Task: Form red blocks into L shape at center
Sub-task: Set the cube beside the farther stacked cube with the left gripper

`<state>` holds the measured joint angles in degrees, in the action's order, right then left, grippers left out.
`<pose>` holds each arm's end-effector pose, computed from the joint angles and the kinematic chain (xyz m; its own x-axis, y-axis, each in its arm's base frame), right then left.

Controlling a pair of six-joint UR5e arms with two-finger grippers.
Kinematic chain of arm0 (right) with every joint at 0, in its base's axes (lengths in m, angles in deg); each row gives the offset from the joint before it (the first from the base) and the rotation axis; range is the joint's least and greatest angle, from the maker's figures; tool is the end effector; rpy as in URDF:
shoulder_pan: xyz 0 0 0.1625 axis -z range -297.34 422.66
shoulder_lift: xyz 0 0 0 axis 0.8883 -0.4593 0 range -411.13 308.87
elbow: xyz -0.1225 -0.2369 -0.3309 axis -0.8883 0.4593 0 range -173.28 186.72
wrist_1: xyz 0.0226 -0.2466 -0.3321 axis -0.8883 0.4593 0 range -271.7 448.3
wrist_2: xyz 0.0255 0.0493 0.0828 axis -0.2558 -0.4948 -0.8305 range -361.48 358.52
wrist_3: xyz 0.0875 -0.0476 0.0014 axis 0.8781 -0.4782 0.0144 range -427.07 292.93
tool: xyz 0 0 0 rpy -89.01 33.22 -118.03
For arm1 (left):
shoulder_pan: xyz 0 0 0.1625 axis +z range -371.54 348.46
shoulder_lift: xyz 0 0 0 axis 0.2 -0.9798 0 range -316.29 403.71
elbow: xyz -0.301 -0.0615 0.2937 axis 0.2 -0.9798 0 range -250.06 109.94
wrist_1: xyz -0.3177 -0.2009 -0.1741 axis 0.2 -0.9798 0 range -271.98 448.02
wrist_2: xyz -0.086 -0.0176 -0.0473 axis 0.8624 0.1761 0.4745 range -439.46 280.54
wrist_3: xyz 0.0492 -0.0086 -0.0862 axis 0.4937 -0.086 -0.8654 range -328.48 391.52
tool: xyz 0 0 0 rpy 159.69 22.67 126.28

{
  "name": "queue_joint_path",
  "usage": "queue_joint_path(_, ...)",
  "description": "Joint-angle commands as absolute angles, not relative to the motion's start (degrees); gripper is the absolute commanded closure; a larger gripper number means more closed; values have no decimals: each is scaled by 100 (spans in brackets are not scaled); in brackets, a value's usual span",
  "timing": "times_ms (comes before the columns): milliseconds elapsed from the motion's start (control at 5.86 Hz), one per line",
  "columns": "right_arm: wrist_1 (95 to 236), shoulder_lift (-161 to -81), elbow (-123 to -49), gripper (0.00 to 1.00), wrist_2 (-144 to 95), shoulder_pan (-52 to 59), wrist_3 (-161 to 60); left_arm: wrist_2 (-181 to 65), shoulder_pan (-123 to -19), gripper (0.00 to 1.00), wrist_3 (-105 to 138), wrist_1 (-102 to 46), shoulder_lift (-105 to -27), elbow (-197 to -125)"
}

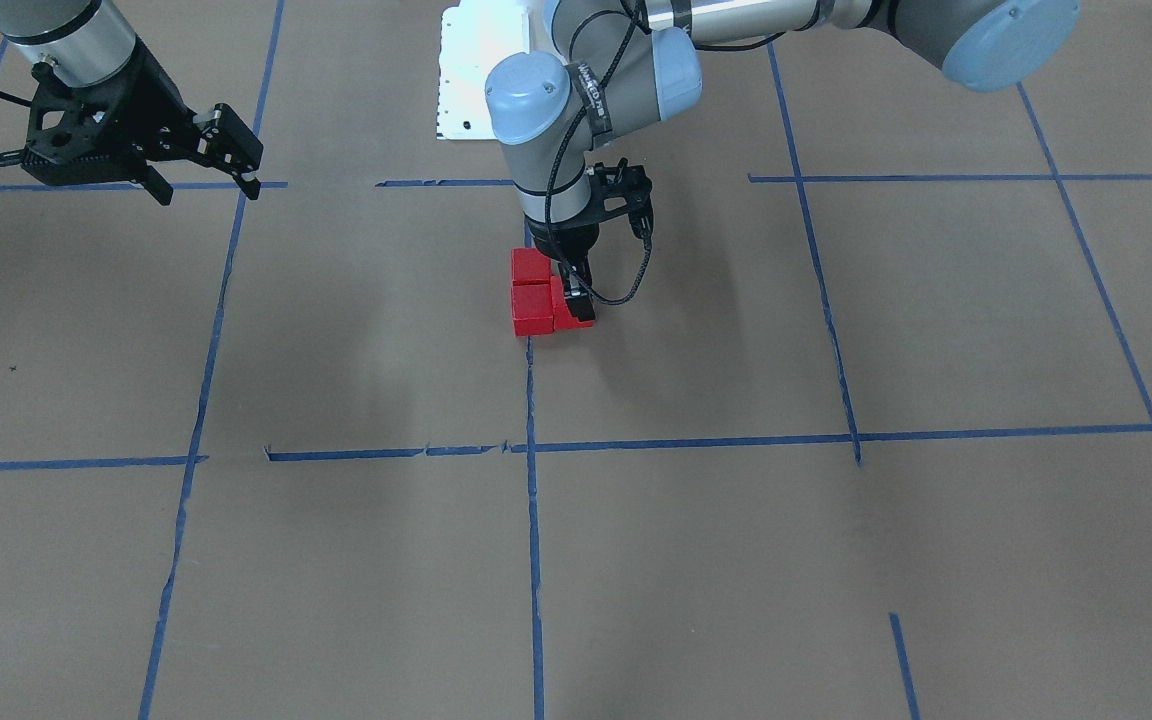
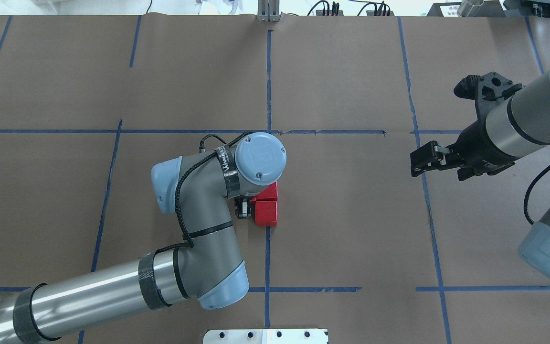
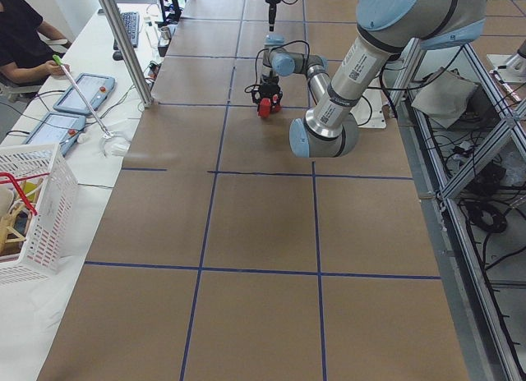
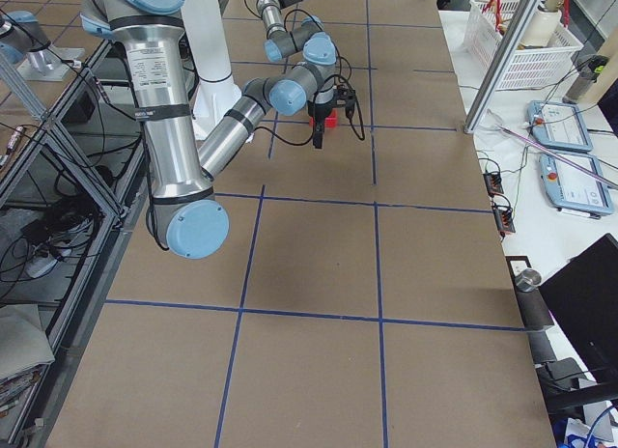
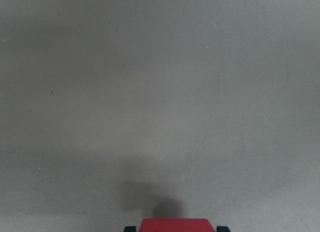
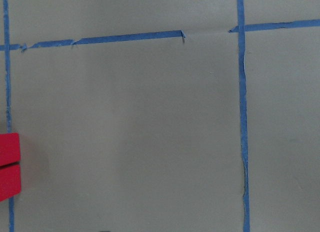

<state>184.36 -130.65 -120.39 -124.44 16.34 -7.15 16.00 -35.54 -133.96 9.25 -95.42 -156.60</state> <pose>-0.2687 -0.3958 0.2872 0.6267 0.0472 0.7778 -0.0503 0.9985 -0.0200 0.6199 -0.4117 0.1854 -0.1556 -0.9856 -0.0659 0.8185 -0.0913 -0.5672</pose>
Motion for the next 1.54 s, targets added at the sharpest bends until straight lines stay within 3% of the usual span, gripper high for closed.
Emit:
queue_joint_path(0,18436,-13067,-12037,0,-12444,1634,-722,1599,-3553,92,-13486,918,-9560,-15646)
queue_joint_path(171,18436,-13067,-12037,0,-12444,1634,-713,1591,-3553,88,-13477,910,-9543,-15637)
queue_joint_path(512,18445,-13067,-12037,0,-12444,1634,-713,1591,-3553,0,-13380,901,-9516,-15645)
queue_joint_path(1024,18445,-13067,-12063,0,-12453,1634,-713,1599,-3553,0,-12943,901,-9534,-15707)
queue_joint_path(1365,18445,-13067,-12080,0,-12453,1617,-713,1600,-3623,0,-12032,979,-9438,-16318)
